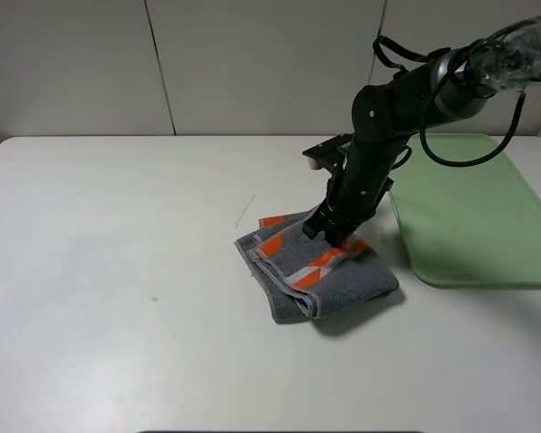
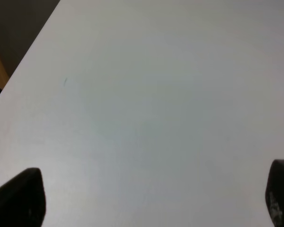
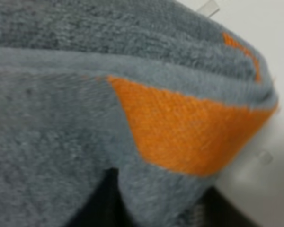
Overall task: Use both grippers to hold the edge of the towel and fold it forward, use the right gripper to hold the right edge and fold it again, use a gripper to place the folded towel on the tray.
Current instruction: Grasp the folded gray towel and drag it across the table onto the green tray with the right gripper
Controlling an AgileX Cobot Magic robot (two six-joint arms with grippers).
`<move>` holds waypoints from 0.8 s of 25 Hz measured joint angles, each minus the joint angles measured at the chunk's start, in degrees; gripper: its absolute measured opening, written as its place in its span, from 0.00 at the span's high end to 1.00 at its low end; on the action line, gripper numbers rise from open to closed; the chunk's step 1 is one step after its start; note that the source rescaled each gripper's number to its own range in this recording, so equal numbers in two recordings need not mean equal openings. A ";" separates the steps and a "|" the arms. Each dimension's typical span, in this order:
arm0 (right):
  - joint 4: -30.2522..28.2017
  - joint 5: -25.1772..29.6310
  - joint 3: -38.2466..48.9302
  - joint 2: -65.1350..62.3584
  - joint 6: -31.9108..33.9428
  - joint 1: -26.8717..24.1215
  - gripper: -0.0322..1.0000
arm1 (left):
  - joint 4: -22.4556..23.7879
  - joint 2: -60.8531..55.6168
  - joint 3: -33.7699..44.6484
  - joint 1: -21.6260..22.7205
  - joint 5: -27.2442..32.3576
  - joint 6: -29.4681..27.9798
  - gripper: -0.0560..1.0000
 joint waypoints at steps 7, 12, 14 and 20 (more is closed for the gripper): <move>-0.24 -0.36 0.00 -0.12 0.00 0.00 0.85 | 0.00 0.00 0.00 0.00 0.00 0.00 0.07; -0.94 0.22 -0.73 -0.75 0.00 0.00 0.85 | 0.00 0.00 0.00 0.00 0.00 0.00 0.07; -1.57 1.76 -2.10 -0.95 0.00 0.00 0.85 | 0.00 0.00 0.00 0.00 0.00 0.00 0.07; -2.94 7.59 -8.30 -1.00 0.19 -0.04 0.85 | 0.00 0.00 0.00 0.00 0.00 0.00 0.07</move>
